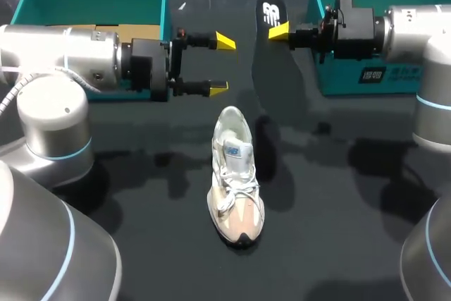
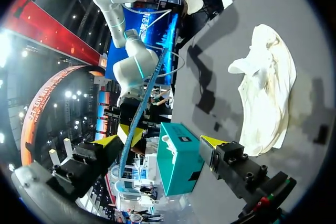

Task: Take the shoe out of the shoebox, open the shoe tongue, remove and reinsert the insole, then place the shoe into the shoebox

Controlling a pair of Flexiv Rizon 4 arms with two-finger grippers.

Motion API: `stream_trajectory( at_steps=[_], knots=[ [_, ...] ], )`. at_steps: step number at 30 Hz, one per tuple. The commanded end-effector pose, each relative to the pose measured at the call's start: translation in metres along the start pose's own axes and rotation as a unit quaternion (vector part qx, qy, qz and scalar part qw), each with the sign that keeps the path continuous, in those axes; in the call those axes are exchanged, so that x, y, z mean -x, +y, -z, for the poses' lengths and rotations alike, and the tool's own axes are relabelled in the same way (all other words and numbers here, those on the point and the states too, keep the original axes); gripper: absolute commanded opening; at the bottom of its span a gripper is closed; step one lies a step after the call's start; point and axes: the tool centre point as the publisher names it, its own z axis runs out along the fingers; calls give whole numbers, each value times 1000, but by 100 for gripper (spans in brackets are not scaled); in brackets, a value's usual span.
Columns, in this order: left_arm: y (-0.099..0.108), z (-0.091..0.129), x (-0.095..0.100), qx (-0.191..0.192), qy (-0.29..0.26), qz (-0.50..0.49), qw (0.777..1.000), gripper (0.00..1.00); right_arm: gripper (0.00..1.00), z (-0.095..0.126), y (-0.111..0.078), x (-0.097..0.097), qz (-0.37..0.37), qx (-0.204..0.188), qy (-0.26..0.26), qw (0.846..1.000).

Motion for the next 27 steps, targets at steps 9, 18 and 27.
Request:
stream_trajectory(
  at_steps=[9,18,27],
  knots=[
    [2,-14,-1,0,-24,-5,1000,96,0,-13,1,18,-63,27,0,998],
    [7,-34,-3,-5,-29,-8,1000,75,0,-34,0,25,-102,7,8,995],
    [3,-39,-3,-21,-25,-11,999,51,0,-40,0,31,-109,-2,10,994]
  ],
)
